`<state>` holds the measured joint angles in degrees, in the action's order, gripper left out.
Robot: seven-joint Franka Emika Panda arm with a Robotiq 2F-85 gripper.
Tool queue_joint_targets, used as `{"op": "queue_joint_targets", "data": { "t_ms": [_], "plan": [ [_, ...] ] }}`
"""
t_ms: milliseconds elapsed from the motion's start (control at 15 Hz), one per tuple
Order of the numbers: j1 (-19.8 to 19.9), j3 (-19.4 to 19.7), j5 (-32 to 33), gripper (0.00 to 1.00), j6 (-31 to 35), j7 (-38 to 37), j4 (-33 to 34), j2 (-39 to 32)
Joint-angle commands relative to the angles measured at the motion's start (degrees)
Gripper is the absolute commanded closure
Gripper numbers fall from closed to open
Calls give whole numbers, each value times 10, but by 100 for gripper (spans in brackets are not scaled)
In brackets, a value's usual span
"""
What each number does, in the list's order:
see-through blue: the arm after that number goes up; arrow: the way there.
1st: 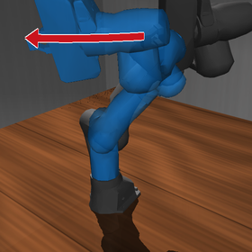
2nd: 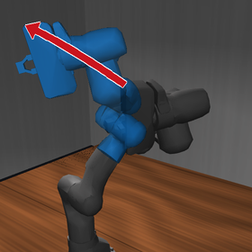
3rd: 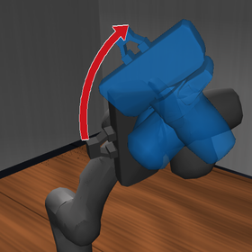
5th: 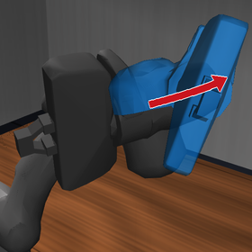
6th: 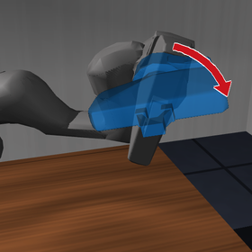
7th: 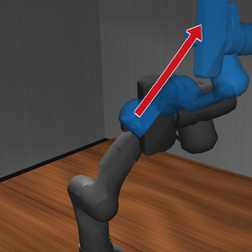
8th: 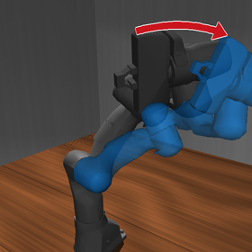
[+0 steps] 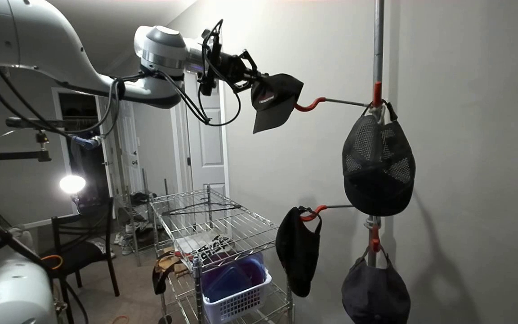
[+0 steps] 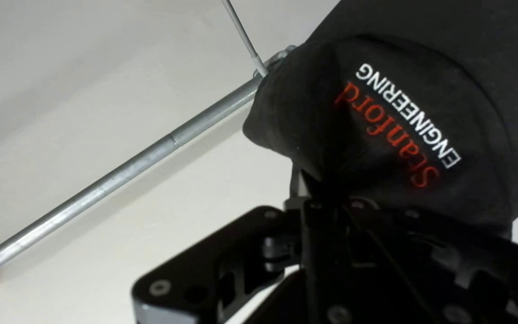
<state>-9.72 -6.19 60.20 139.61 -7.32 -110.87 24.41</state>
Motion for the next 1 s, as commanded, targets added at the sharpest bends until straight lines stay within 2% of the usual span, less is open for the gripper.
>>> {"op": "queue_joint_targets", "data": {
  "t_ms": [0,333,400,533,933],
  "plan": [
    [17,-6,-34,97,-22,12,-28,28],
    [24,-2,-70,97,-25,15,-45,34],
    [24,-2,-77,71,-27,19,-48,35],
    [24,-1,-90,66,-25,21,-55,39],
    [29,-1,-112,27,-23,21,-75,51]
  ]
}}
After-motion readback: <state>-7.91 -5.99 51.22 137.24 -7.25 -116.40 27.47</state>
